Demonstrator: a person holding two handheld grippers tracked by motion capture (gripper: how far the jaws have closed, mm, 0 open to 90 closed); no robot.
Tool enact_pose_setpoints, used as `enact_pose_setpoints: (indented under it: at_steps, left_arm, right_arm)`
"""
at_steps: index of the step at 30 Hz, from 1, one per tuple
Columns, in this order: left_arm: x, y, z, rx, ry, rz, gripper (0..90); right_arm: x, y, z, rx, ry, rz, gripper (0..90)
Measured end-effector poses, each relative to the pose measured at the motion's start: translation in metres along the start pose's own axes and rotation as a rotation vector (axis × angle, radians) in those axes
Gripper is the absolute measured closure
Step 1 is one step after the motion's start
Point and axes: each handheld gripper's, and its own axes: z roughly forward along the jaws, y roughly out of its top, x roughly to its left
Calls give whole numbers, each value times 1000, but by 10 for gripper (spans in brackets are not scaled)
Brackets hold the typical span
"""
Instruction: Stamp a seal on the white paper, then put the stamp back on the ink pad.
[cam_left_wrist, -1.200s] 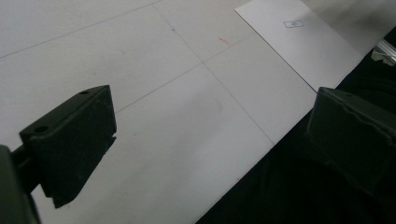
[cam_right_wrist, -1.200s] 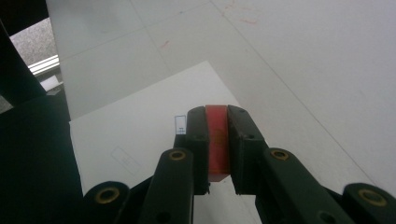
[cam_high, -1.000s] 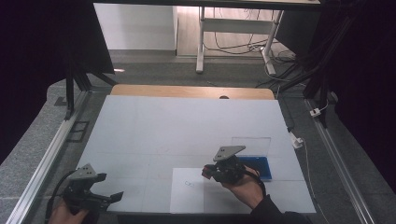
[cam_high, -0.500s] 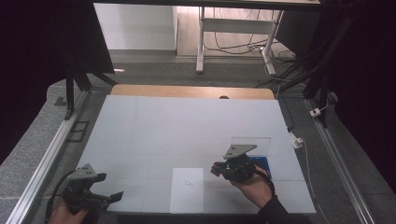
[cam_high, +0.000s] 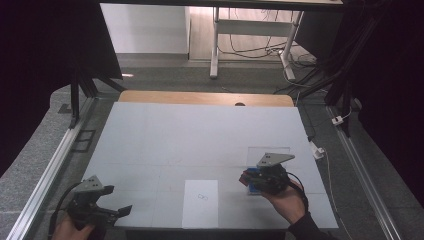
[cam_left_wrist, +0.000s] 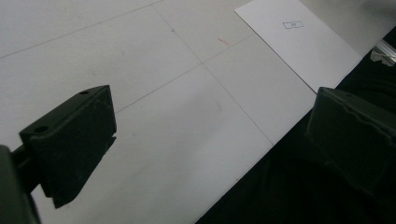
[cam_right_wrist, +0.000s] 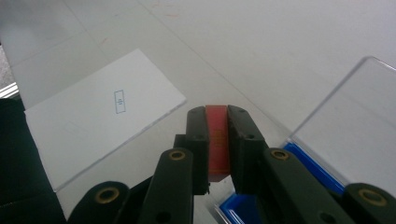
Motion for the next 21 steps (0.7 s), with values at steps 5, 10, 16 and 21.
enact_pose_setpoints:
  at_steps: [5, 10, 16, 21]
  left_arm:
    - [0, 0, 0, 1, 0, -1, 16]
    - [0, 0, 0, -2, 0, 0, 16]
    - [0, 0, 0, -2, 1, 0, 17]
    - [0, 0, 0, -2, 0, 0, 17]
  right_arm:
    - [-7, -5, -7, 1, -24, 27, 794]
    - [-13, -9, -11, 2, -51, 39, 794]
    - [-21, -15, -17, 11, -86, 58, 794]
    - [-29, -20, -21, 20, -112, 84, 795]
